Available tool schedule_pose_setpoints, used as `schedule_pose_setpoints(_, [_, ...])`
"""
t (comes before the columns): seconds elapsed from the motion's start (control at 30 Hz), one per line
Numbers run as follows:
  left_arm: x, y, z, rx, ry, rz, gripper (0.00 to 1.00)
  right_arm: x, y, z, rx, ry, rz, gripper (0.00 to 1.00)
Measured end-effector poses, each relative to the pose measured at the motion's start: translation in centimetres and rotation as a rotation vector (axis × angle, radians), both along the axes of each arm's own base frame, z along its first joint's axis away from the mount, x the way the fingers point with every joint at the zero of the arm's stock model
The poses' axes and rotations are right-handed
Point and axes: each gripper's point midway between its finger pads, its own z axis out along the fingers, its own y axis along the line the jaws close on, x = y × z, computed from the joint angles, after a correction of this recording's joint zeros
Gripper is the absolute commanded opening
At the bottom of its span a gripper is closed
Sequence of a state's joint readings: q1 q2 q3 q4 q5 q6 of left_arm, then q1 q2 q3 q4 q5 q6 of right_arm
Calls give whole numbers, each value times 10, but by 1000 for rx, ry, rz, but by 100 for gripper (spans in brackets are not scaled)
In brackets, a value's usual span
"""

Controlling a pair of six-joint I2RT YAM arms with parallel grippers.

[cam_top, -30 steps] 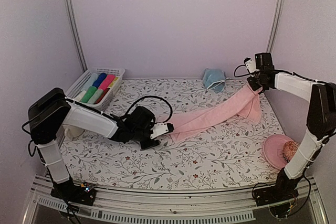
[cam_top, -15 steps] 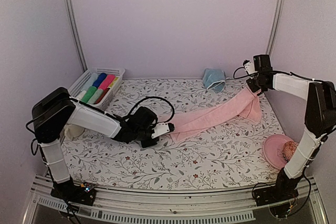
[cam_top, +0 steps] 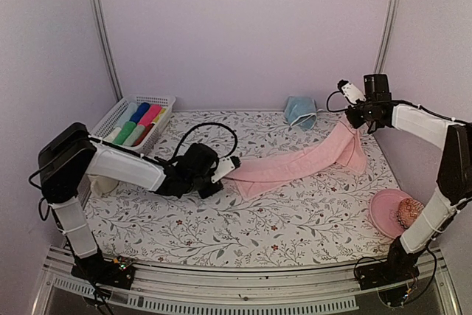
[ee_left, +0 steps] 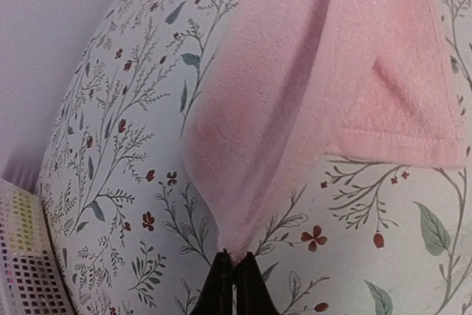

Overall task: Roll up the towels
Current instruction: Pick up the towel from the center of the board, then put down the towel at the center of the board.

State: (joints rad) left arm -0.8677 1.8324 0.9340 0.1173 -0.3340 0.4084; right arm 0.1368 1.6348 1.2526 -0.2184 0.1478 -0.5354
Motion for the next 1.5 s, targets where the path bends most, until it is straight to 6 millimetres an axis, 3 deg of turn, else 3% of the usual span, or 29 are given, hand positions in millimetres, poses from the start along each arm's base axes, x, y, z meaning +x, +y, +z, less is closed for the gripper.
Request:
schedule_pose_setpoints(0.07, [6,5,21,-51,-32,61,0,-7,13,14,40,-24,72,2])
schedule_pose_setpoints(0.2, [18,24,92,-205,-147,210,0,-26,40,44,106,-79,238,2])
schedule_pose_setpoints(0.3, [18,46,140,-314,-232,324,0,-45,61,55,153,-87,373,2])
schedule_pose_setpoints(0.4, [12,72,164,-384,-274,434,0,-64,79,55,188,-71,495,2])
schedule_pose_setpoints(0.47, [7,88,169,-405,-282,494,0,-76,89,52,209,-53,567,2])
schedule_pose_setpoints(0.6, [-3,111,161,-399,-268,583,0,-95,103,39,222,-7,684,2])
schedule_pose_setpoints(0.73, [-12,121,143,-379,-221,615,0,-114,121,14,182,67,783,3])
schedule_pose_setpoints(0.9, [-24,115,116,-390,-133,568,0,-133,154,-39,114,224,906,5])
schedule_pose_setpoints(1.0, [-34,109,93,-383,-73,531,0,-145,162,-73,70,325,941,7])
schedule_pose_setpoints(1.2, [-39,93,68,-371,-2,483,0,-154,153,-109,3,450,933,13])
schedule_pose_setpoints(1.5, [-39,81,56,-381,18,454,0,-149,130,-161,-99,628,800,18])
